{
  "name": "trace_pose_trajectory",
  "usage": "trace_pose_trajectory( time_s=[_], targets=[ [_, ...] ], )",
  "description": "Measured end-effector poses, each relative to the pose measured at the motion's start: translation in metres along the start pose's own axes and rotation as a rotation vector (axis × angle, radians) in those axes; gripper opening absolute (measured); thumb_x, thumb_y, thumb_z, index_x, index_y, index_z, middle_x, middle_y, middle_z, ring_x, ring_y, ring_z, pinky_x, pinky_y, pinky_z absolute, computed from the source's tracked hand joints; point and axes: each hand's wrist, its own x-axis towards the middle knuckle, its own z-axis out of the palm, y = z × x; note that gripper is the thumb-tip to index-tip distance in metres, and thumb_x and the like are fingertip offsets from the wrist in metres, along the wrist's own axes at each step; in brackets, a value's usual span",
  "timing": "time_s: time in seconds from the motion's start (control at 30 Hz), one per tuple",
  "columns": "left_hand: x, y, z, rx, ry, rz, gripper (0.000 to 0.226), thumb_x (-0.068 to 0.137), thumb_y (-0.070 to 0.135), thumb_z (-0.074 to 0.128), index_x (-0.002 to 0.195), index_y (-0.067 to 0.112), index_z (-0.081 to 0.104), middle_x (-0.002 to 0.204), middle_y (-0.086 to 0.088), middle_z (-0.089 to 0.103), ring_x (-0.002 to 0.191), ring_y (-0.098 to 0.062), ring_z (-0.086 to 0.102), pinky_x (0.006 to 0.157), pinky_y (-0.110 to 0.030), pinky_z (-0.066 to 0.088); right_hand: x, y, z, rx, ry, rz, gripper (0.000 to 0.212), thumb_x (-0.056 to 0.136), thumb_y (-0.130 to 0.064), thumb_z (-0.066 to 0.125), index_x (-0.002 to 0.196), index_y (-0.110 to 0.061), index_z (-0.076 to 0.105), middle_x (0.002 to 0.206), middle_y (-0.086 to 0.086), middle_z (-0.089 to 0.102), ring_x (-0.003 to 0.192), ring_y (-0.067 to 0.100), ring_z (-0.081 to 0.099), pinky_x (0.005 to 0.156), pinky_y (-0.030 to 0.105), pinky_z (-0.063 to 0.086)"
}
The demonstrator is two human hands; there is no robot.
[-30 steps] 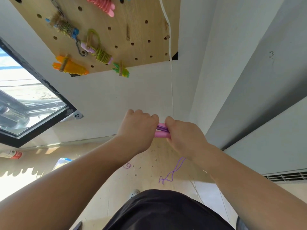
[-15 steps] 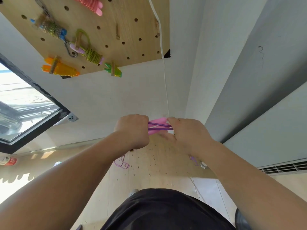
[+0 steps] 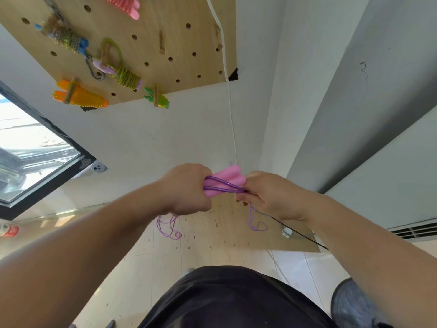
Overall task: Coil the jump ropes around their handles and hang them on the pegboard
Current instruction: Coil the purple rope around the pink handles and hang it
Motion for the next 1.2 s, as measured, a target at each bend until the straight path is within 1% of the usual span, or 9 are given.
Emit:
trace_pose_trajectory(
  time_s=[0.13, 0.23, 0.33, 0.47, 0.63, 0.8, 0.97, 1.07, 1.2],
  targets=[
    [-0.015, 0.007, -0.002, -0.288, -0.202, 0.036, 0.021, 0.069, 0.001, 0.067, 0.070, 0.010, 0.048, 0.059, 0.000, 0.046, 0.052, -0.017, 0.042, 0.052, -0.026, 0.032, 0.011, 0.000, -0.007, -0.218, -0.049, -0.183, 0.014, 0.099, -0.041, 0.047, 0.105, -0.036, 0.059, 0.083, -0.005, 0.055, 0.082, 0.017, 0.049, 0.070, 0.034, 0.044],
    [-0.019, 0.017, 0.008, -0.040, -0.323, 0.108, 0.021, 0.072, 0.010, 0.068, 0.072, 0.017, 0.048, 0.061, 0.004, 0.050, 0.052, -0.015, 0.044, 0.048, -0.027, 0.036, 0.024, -0.007, -0.025, -0.558, -0.050, -0.359, 0.020, 0.093, -0.026, 0.048, 0.074, -0.029, 0.049, 0.072, -0.013, 0.047, 0.078, 0.018, 0.049, 0.061, 0.031, 0.030],
    [-0.010, 0.008, 0.023, 0.262, -0.326, 0.048, 0.012, 0.073, 0.020, 0.064, 0.082, 0.018, 0.057, 0.076, -0.005, 0.066, 0.067, -0.023, 0.064, 0.062, -0.037, 0.055, 0.040, -0.013, -0.044, -0.764, -0.066, -0.422, 0.035, 0.093, -0.033, 0.031, 0.076, -0.025, 0.061, 0.080, -0.005, 0.063, 0.084, 0.023, 0.059, 0.063, 0.035, 0.044],
    [0.007, -0.008, 0.020, 0.461, -0.194, -0.065, 0.011, 0.077, 0.016, 0.056, 0.087, 0.019, 0.057, 0.078, 0.002, 0.056, 0.076, -0.024, 0.060, 0.062, -0.029, 0.046, 0.043, -0.042, -0.041, -0.851, -0.138, -0.283, 0.023, 0.093, -0.012, 0.041, 0.077, -0.021, 0.054, 0.070, 0.004, 0.059, 0.073, 0.029, 0.051, 0.080, 0.041, 0.049],
    [0.028, -0.019, 0.021, 0.377, 0.002, -0.193, 0.007, 0.078, 0.016, 0.056, 0.081, 0.020, 0.050, 0.080, 0.002, 0.055, 0.071, -0.020, 0.055, 0.058, -0.026, 0.038, 0.028, -0.057, -0.022, -0.565, -0.081, 0.035, 0.012, 0.102, -0.013, 0.035, 0.093, -0.018, 0.041, 0.075, 0.002, 0.046, 0.071, 0.030, 0.048, 0.063, 0.037, 0.039],
    [0.030, -0.021, 0.007, -0.385, 0.212, -0.246, 0.016, 0.069, 0.007, 0.063, 0.071, 0.014, 0.048, 0.061, -0.001, 0.047, 0.051, -0.025, 0.046, 0.048, -0.024, 0.033, 0.007, -0.041, 0.000, 0.057, 0.371, 0.200, 0.033, 0.107, -0.039, 0.033, 0.090, -0.017, 0.052, 0.072, -0.002, 0.058, 0.068, 0.024, 0.053, 0.067, 0.042, 0.045],
    [-0.003, 0.001, 0.001, -0.796, 0.043, -0.077, 0.025, 0.051, 0.006, 0.063, 0.063, 0.015, 0.043, 0.059, -0.005, 0.036, 0.058, -0.021, 0.039, 0.060, -0.037, 0.033, -0.009, -0.023, 0.012, 0.231, 0.375, 0.121, 0.029, 0.108, -0.040, 0.032, 0.088, -0.027, 0.049, 0.061, -0.008, 0.048, 0.057, 0.012, 0.047, 0.058, 0.034, 0.040],
    [-0.017, 0.010, -0.007, -0.694, -0.090, 0.057, 0.024, 0.056, 0.004, 0.065, 0.066, 0.009, 0.043, 0.061, -0.007, 0.039, 0.059, -0.019, 0.038, 0.060, -0.035, 0.031, -0.005, -0.010, 0.011, -0.040, 0.204, 0.078, 0.036, 0.106, -0.040, 0.028, 0.088, -0.020, 0.051, 0.073, -0.002, 0.056, 0.066, 0.021, 0.053, 0.067, 0.045, 0.048],
    [-0.028, 0.027, -0.002, -0.027, -0.216, 0.219, 0.026, 0.070, 0.011, 0.066, 0.067, 0.018, 0.042, 0.061, 0.003, 0.044, 0.054, -0.016, 0.039, 0.053, -0.030, 0.034, 0.015, -0.013, -0.019, -0.244, -0.158, -0.004, 0.006, 0.092, -0.026, 0.049, 0.087, -0.028, 0.052, 0.086, -0.003, 0.059, 0.080, 0.020, 0.054, 0.072, 0.037, 0.046]
  ],
)
